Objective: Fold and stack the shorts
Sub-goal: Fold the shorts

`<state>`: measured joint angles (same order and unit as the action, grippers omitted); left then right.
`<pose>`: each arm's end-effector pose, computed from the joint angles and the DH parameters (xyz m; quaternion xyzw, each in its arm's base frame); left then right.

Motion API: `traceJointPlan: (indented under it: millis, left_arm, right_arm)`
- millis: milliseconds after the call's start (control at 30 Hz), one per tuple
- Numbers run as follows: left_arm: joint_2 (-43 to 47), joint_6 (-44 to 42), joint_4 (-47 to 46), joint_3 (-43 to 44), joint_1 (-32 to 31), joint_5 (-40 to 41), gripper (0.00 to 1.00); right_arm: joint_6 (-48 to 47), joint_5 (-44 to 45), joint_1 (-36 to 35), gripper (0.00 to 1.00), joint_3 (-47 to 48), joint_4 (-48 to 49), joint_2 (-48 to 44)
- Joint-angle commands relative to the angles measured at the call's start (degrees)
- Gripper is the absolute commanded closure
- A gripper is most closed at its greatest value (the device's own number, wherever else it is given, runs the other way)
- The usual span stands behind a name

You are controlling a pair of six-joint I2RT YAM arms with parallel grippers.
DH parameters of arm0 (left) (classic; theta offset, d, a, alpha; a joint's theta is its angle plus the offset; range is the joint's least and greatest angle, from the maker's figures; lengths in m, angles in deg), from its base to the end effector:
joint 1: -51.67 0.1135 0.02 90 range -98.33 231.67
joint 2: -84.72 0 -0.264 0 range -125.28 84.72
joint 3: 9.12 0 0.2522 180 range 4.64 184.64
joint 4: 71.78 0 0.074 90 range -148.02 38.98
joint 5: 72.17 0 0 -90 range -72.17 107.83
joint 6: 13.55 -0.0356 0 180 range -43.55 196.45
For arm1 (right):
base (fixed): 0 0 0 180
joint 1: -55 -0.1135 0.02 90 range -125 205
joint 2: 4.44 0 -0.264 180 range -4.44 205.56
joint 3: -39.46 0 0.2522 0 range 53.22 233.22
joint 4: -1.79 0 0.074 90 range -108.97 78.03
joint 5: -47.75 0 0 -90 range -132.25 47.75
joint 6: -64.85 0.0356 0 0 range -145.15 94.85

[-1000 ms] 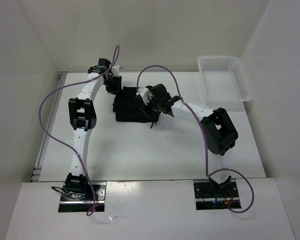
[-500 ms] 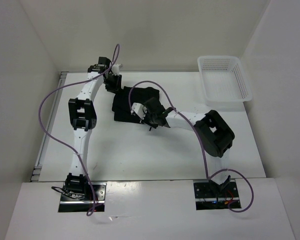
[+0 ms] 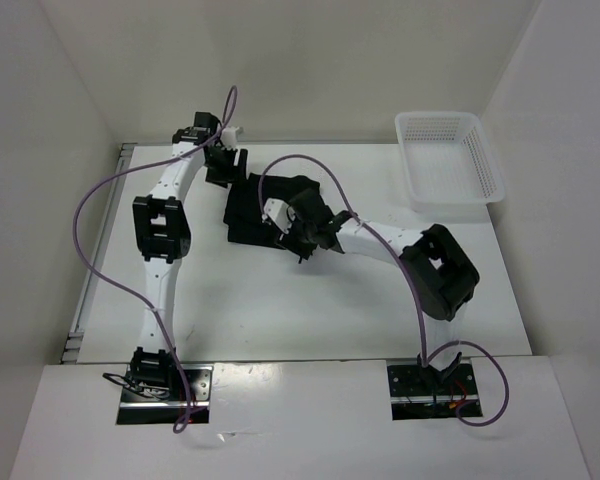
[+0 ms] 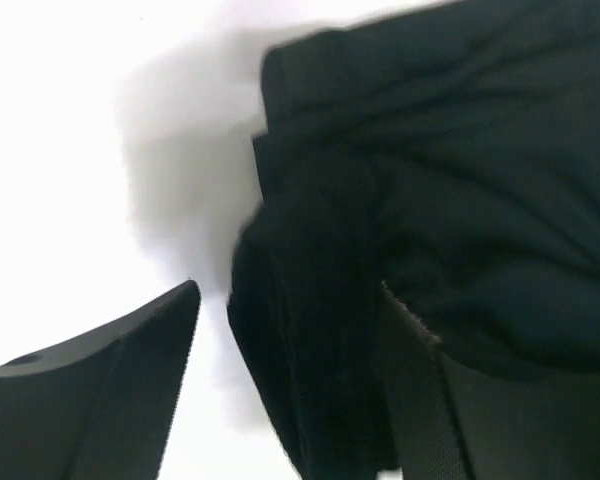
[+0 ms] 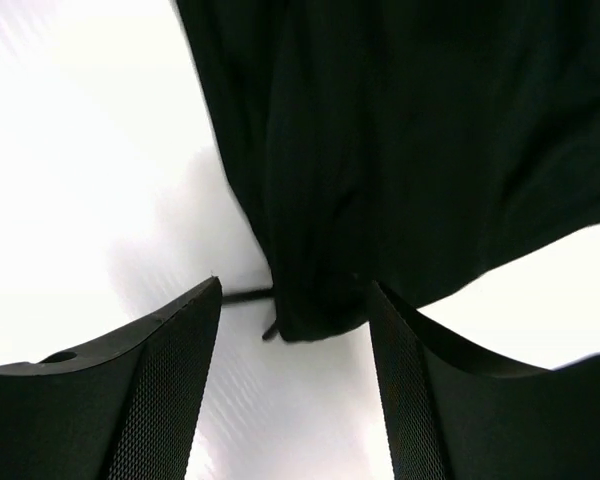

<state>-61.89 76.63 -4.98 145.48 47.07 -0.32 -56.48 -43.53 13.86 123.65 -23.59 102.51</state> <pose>0.5434 -0.0548 0.2016 0.0790 0.9488 -0.1629 0.2589 0.3027 0.2655 0.1868 -0.5553 0.7510 0.0409 0.3550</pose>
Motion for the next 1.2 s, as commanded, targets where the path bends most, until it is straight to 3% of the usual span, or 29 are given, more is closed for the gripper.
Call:
traceJointPlan:
  millis: [0,100,133,300,433,600,733,900,1000,1033,1067,1167]
  left_arm:
    - [9.3,-0.2,0.1,-2.8,0.8,-2.3,0.20]
    - [16.7,-0.2,-1.0,-8.1,2.0,-2.3,0.12]
    - [18.2,-0.2,-2.1,-13.8,2.0,-2.3,0.10]
    - [22.8,-0.2,-6.0,-28.8,2.0,-3.9,0.09]
    - [21.5,-0.2,-7.3,-31.1,0.8,-4.4,0.09]
    - [19.7,-0.2,-7.9,-31.6,0.3,-3.8,0.09]
    - [19.7,-0.2,-8.6,-34.9,-0.3,-3.8,0.18]
    - [20.3,-0.2,-9.1,-39.3,-1.4,-5.1,0.42]
    - [19.6,-0.2,-9.6,-39.8,-2.4,-5.1,0.59]
    - [18.9,-0.2,-9.6,-39.8,-3.0,-4.3,0.72]
    - [18.9,-0.2,-9.6,-39.8,-3.0,-3.7,0.76]
    - [19.6,-0.2,-9.1,-41.2,-3.0,-2.2,0.80]
  right_arm:
    - [9.7,-6.5,2.3,0.34,7.3,-0.3,-6.5]
    - [16.4,-14.2,7.8,0.33,11.0,-1.0,-5.2]
    - [20.6,-15.9,10.4,0.31,11.8,-0.5,-4.3]
    - [31.5,-16.6,16.9,0.31,19.8,3.7,6.7]
    - [37.4,-13.0,19.1,0.31,32.3,3.1,17.9]
    - [39.8,-13.0,19.6,0.31,38.6,1.7,25.7]
    - [40.9,-13.0,20.1,0.31,37.1,1.7,26.8]
    - [42.1,-8.7,20.8,0.31,35.5,1.7,27.4]
    - [43.1,-7.6,20.8,0.46,37.1,2.2,29.4]
    - [43.1,-6.9,20.8,0.59,37.1,2.2,29.9]
    - [43.1,-6.4,20.8,0.65,38.0,2.2,30.8]
    - [44.3,-6.4,20.8,0.86,40.1,2.2,31.4]
